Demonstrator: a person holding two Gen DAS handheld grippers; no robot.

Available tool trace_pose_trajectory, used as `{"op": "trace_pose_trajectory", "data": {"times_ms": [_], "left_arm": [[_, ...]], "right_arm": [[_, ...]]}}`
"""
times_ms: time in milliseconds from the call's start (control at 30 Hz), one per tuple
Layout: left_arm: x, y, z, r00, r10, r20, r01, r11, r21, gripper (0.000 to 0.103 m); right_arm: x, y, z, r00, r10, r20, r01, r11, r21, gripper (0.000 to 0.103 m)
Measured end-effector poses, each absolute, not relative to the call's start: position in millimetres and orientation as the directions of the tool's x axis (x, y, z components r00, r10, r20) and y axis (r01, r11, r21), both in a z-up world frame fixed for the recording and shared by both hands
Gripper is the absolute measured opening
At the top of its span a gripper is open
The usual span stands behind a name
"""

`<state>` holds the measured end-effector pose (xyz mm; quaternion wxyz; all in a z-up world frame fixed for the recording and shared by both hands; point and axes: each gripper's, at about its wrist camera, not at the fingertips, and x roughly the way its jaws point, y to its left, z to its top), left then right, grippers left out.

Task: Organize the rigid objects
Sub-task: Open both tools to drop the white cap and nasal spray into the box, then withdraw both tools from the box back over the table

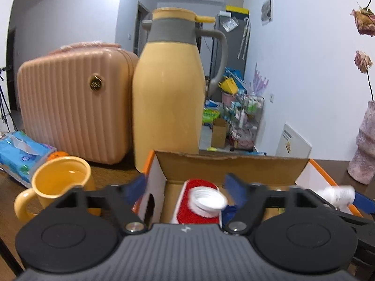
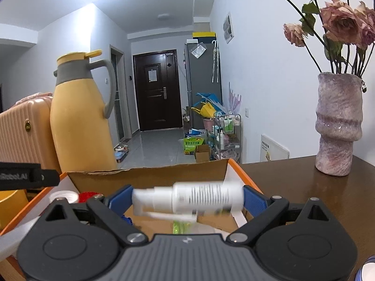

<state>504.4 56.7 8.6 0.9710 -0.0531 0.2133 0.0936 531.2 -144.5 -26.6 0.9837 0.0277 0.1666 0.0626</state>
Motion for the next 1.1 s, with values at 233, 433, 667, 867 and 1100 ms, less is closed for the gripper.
{"op": "trace_pose_trajectory", "data": {"times_ms": [233,433,667,867,1100], "left_arm": [[500,54,13,0.897,0.196,-0.396,-0.228,0.973,-0.037,0.103],[500,55,13,0.894,0.194,-0.403,-0.230,0.972,-0.041,0.103],[495,59,13,0.895,0.195,-0.402,-0.237,0.970,-0.057,0.103],[483,59,13,0.900,0.204,-0.386,-0.240,0.970,-0.047,0.103],[457,60,13,0.908,0.206,-0.366,-0.238,0.970,-0.044,0.103]], "right_arm": [[527,-141,-25,0.941,0.110,-0.321,-0.101,0.994,0.046,0.103],[526,-141,-24,0.942,0.105,-0.320,-0.097,0.994,0.040,0.103],[517,-144,-22,0.946,0.087,-0.313,-0.084,0.996,0.024,0.103],[500,-152,-22,0.950,0.073,-0.304,-0.074,0.997,0.008,0.103],[471,-165,-20,0.958,0.050,-0.283,-0.052,0.999,-0.001,0.103]]}}
